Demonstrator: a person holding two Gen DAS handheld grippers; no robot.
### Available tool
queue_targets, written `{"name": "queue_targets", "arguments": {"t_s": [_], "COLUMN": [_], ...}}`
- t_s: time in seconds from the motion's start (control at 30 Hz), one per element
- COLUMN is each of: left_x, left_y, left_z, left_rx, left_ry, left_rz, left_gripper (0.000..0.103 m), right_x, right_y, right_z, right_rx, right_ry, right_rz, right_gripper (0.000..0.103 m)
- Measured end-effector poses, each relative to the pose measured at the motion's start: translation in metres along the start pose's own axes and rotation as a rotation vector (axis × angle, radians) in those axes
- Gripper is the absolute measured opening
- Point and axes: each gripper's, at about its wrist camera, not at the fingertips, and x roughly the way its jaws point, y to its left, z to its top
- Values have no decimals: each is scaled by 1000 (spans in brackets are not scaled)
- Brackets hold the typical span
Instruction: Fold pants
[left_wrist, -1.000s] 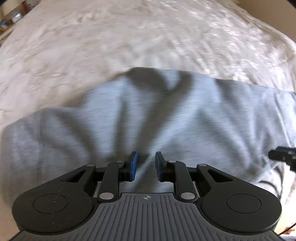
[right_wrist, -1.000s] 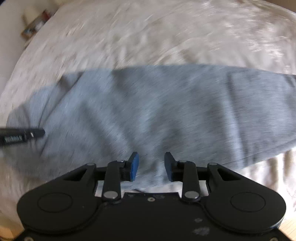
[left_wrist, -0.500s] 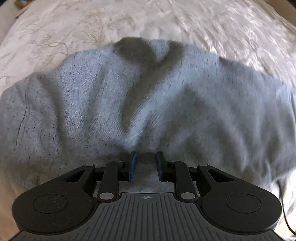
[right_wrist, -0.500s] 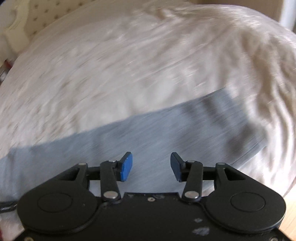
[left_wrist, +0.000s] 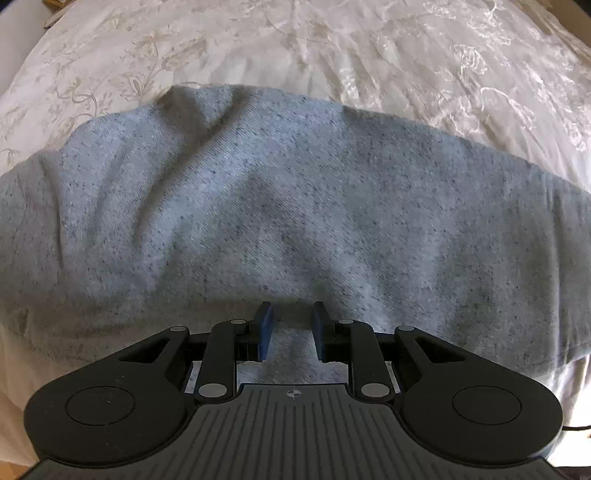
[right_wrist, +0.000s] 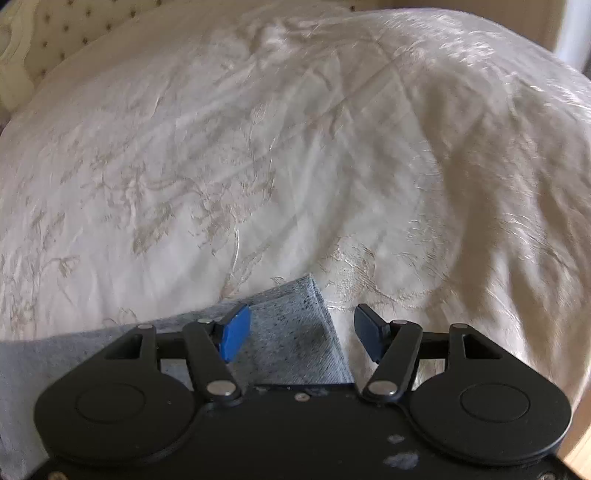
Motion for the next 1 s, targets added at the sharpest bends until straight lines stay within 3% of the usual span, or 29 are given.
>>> {"name": "queue_targets", "arguments": {"t_s": [0.03, 0.1, 0.13, 0.17, 0.33, 0.4, 0.43, 0.47, 0.5, 0.53, 0.63, 0.7, 0.73, 0.8, 0.83, 0.87, 0.9, 0.97, 1.0], "left_x": [1, 2, 3, 4, 0, 2, -2, -3, -3, -3, -5, -6, -6, -8, -9, -10, -11, -12, -13], "left_y": [-2, -5, -6, -8, -11, -16, -15, -15, -15, -14, -13, -10, -7, -1, 3, 8, 13, 23, 27], "left_z": [1, 1, 3, 4, 11, 15, 14, 15, 16, 16, 16, 19, 21, 28, 32, 37, 42, 53, 57], "left_rx": [-3, -10, -11, -13, -1, 16, 21, 20, 16, 14, 15, 10, 8, 1, -5, -12, -20, -32, -33], "left_ry": [5, 14, 17, 20, 18, 23, 21, 19, 18, 18, 16, 16, 12, -1, -9, -17, -26, -45, -54], "left_rz": [4, 13, 18, 21, 24, 27, 28, 26, 21, 18, 19, 20, 20, 26, 29, 31, 32, 37, 42], "left_gripper": [22, 22, 22, 22, 22, 22, 22, 22, 22, 22, 22, 22, 22, 22, 22, 22, 22, 22, 22], "right_x": [4, 8, 11, 11, 0, 13, 15, 13, 11, 10, 14, 27, 33, 42, 44, 46, 47, 43, 33], "right_y": [-1, -3, -3, -1, 5, 2, 3, 2, 0, -3, -9, -10, -9, -2, 0, 3, 4, 11, 22], "right_z": [2, 0, 0, -1, 5, 5, 5, 5, 6, 6, 6, 6, 6, 4, 3, 3, 3, 5, 8], "right_rx": [-6, -13, -19, -30, -51, -29, -38, -35, -22, -5, 7, 13, 11, -6, -10, -2, 9, 22, -53], "right_ry": [9, 24, 30, 38, -37, 16, 23, 14, 9, 1, 8, 72, 100, 138, 142, 148, 152, 155, 131], "right_rz": [9, 50, 67, 79, 47, 43, 38, 39, 48, 64, 107, 160, 184, 194, 191, 186, 181, 196, 141], "right_gripper": [64, 47, 10, 4, 4, 10, 24, 64, 87, 103, 103, 95, 84, 72, 56, 27, 15, 13, 12]}}
